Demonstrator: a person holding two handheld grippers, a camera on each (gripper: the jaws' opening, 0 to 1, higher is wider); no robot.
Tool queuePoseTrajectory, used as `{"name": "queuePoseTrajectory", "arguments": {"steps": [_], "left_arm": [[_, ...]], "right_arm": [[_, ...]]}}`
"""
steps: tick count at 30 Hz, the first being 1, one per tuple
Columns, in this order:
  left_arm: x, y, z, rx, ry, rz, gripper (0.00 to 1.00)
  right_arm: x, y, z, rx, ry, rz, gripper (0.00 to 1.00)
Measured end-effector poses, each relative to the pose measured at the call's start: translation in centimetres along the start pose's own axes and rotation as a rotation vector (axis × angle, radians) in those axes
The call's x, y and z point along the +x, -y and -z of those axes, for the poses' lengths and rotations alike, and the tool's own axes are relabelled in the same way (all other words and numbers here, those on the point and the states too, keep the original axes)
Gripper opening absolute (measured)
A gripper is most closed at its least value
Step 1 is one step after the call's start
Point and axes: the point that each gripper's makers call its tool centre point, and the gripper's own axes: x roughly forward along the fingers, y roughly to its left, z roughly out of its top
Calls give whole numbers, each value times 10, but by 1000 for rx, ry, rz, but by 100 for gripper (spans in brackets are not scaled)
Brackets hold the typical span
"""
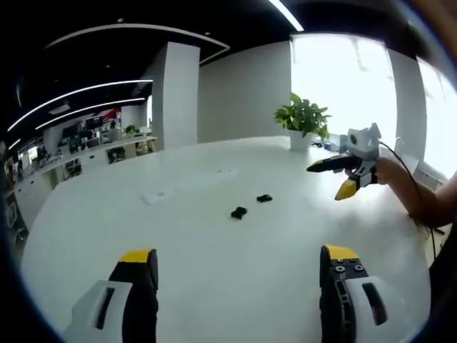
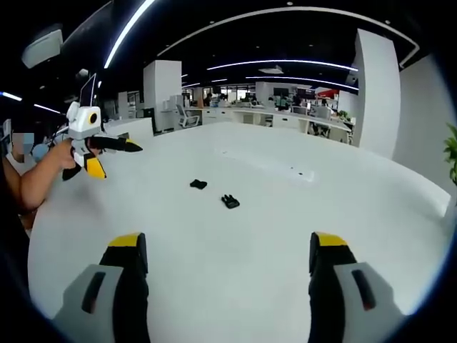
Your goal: Snap the two parts of the plastic buckle together until the buckle closes and remains connected.
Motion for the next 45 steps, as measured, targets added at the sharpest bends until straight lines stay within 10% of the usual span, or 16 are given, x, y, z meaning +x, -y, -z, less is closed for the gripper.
{"name": "queuePoseTrajectory", "arguments": {"steps": [45], "left_arm": [[19, -6, -4, -2, -18, 16, 94]], "right_arm": [[16, 8, 1, -5, -14, -7, 94]]}}
